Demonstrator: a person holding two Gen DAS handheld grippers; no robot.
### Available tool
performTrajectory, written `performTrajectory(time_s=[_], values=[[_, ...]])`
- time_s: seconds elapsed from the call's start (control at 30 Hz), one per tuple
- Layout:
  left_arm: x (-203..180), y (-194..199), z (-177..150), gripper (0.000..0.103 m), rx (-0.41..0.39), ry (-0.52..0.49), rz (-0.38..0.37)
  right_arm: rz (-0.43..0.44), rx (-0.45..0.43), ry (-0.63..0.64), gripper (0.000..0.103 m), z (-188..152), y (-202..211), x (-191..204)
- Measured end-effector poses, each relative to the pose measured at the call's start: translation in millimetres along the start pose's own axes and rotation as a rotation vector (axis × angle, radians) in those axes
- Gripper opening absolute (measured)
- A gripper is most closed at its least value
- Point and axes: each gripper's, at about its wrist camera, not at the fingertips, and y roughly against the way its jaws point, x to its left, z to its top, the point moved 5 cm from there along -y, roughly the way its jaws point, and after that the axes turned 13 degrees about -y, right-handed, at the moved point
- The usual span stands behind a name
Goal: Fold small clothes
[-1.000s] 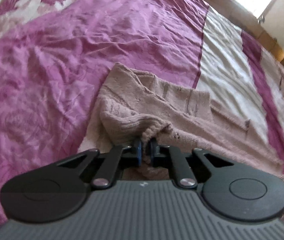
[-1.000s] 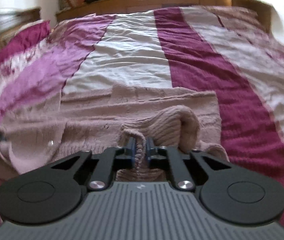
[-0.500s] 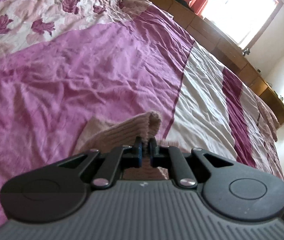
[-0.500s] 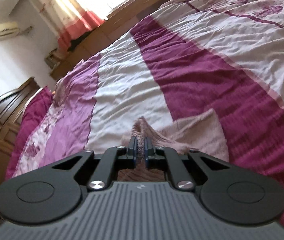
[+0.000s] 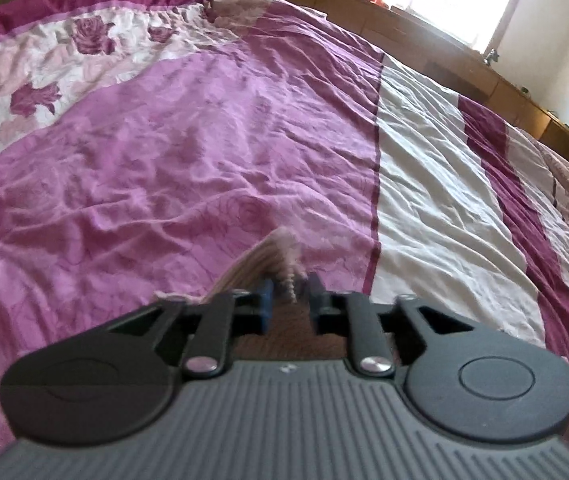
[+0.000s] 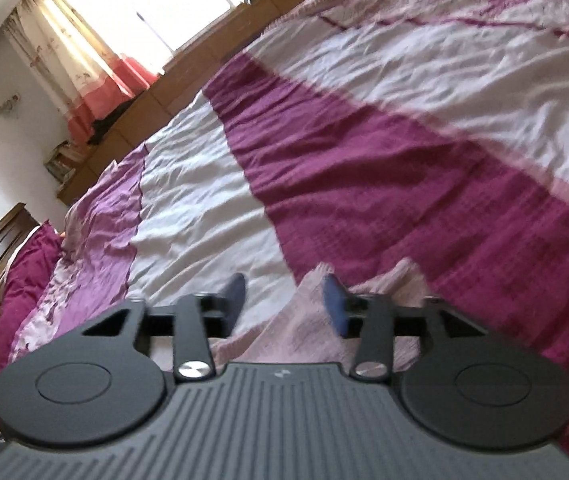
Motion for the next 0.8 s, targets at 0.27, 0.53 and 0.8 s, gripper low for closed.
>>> performTrajectory(time_s=[0.27, 0.53, 0.8], values=[[11, 5, -2, 0.043, 0.023, 0.003, 0.004, 0.026, 0.033, 0.065, 0.058, 6, 13, -9], [7, 19, -30, 0.043, 0.078, -0.025, -0.031, -0.109, 0.192, 0.302, 0.057, -4, -25, -1], [5, 20, -45, 0.043, 0.104, -0.053, -0.034, 0.050, 0.069, 0.505, 0.011, -5, -1, 29]])
